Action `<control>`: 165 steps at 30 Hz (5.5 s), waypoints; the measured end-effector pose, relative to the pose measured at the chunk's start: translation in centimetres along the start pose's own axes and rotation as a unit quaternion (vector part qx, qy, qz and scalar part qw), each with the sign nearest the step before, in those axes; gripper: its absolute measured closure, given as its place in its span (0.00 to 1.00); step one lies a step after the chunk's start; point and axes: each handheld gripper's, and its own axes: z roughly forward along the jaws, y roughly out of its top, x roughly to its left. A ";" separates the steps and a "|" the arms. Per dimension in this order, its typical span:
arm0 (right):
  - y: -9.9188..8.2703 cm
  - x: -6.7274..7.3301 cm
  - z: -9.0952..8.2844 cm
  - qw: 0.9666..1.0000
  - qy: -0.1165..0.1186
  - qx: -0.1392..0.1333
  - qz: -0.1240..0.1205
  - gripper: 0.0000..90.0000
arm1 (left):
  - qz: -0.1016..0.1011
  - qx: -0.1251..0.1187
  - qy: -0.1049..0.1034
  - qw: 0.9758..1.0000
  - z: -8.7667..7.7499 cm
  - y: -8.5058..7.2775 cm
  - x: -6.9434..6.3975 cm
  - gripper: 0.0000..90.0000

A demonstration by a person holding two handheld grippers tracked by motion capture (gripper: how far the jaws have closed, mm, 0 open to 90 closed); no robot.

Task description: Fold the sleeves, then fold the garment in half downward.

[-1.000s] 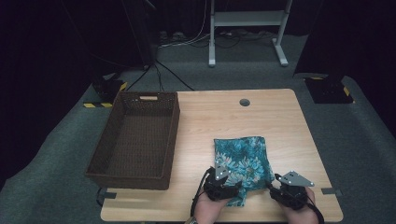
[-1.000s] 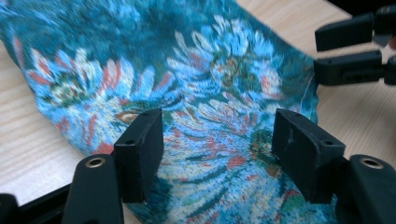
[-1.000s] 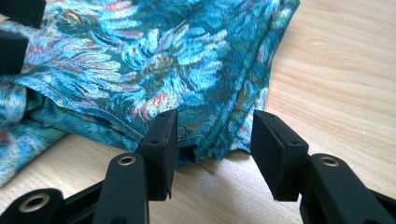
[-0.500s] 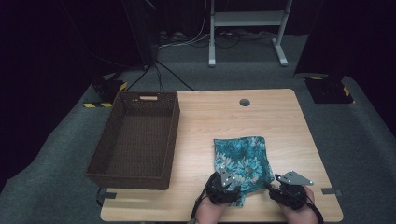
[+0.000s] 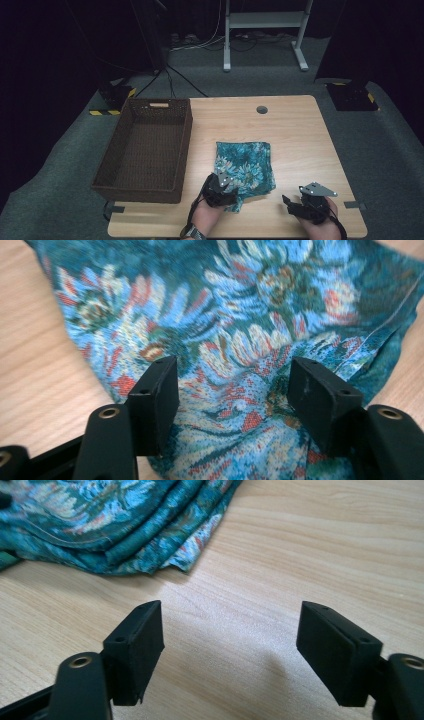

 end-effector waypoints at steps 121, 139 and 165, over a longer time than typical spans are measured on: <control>-0.9 0.5 1.8 1.000 0.000 0.025 -0.009 0.00 | 0.096 -0.007 -0.084 0.992 1.7 -1.3 -6.1 0.00; -0.7 0.2 2.0 0.999 0.011 0.026 -0.019 0.00 | 0.095 -0.031 -0.096 0.990 0.8 -0.9 -5.8 0.02; -1.0 -0.1 1.7 0.999 0.015 0.026 -0.022 0.00 | 0.034 -0.058 -0.082 0.994 -0.2 2.9 -2.5 0.01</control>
